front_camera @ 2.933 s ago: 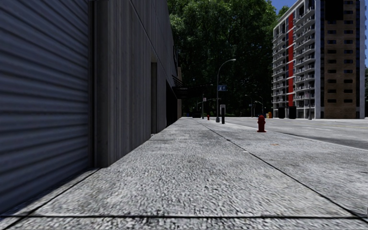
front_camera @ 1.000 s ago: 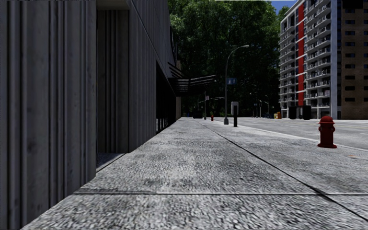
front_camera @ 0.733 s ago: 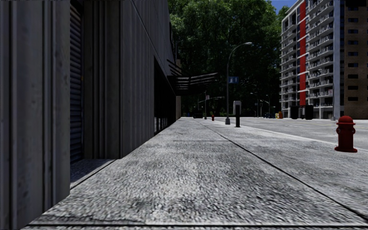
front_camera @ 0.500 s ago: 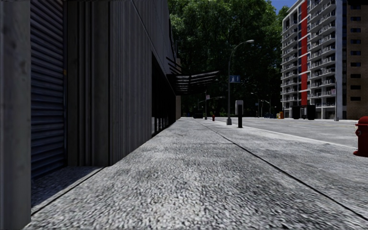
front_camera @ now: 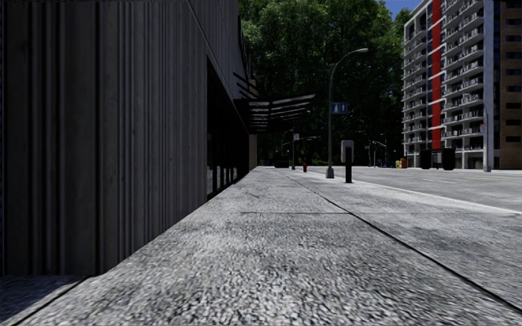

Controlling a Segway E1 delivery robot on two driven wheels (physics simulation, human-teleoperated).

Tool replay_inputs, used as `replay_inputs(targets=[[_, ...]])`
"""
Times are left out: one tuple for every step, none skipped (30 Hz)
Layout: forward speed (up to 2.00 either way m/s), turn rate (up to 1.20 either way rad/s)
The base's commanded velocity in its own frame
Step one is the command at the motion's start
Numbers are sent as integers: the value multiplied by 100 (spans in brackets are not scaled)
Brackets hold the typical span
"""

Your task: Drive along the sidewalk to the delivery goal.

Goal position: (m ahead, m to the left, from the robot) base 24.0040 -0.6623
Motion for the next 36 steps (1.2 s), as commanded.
replay_inputs(targets=[[200,0],[200,0],[200,0],[200,0],[200,0],[200,0],[200,0],[200,0],[200,0],[200,0],[200,0],[200,0],[200,0],[200,0],[200,0],[200,0],[200,0],[200,0],[200,0],[200,0],[200,0],[200,0],[200,0],[200,0],[200,0],[200,0],[200,0],[200,0],[200,0],[200,0],[200,0],[200,0],[200,0],[200,0],[200,0],[200,0]])
